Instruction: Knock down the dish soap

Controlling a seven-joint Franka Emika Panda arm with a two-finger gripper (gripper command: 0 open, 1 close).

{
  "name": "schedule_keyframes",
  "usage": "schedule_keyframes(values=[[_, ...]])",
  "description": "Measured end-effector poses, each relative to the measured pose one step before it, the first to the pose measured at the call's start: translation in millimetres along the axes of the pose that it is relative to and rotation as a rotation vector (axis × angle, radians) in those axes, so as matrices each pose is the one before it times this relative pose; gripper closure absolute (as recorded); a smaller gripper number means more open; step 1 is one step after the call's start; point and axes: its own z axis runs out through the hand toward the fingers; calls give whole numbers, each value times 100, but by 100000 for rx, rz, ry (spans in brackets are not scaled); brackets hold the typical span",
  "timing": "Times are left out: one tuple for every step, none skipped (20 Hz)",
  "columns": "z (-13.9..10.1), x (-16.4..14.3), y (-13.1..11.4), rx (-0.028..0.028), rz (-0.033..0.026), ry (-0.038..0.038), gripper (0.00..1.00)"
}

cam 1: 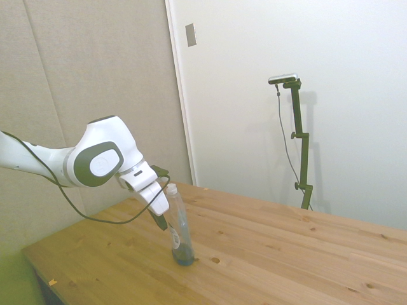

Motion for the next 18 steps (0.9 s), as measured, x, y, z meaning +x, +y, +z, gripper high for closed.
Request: schedule_keyframes(values=[[-29, 310, -446, 85, 353, 724, 100], [-7, 376, -473, 231, 665, 577, 100], [47, 546, -525, 64, 501, 951, 100], [126, 671, -503, -84, 731, 928, 100], [311, 865, -530, -140, 1088, 1051, 100], [464, 961, -517, -109, 1216, 1191, 100], [648, 926, -512, -396, 935, 631, 100], [747, 1045, -559, -115, 1093, 1420, 100], [831, 981, -540, -141, 1667, 1166, 100], [938, 932, -542, -453, 1375, 523, 100], [838, 951, -571, 138, 1409, 1588, 100], [858, 802, -555, -156, 1226, 912, 100], [800, 778, -528, 90, 867, 969, 100], [671, 723, -515, 216, 1074, 974, 100], [578, 620, -550, 484, 930, 631, 100], [495, 630, -505, 785, 876, 843, 100], [445, 570, -503, 882, 728, 834, 100], [457, 517, -443, 553, 641, 787, 100]])
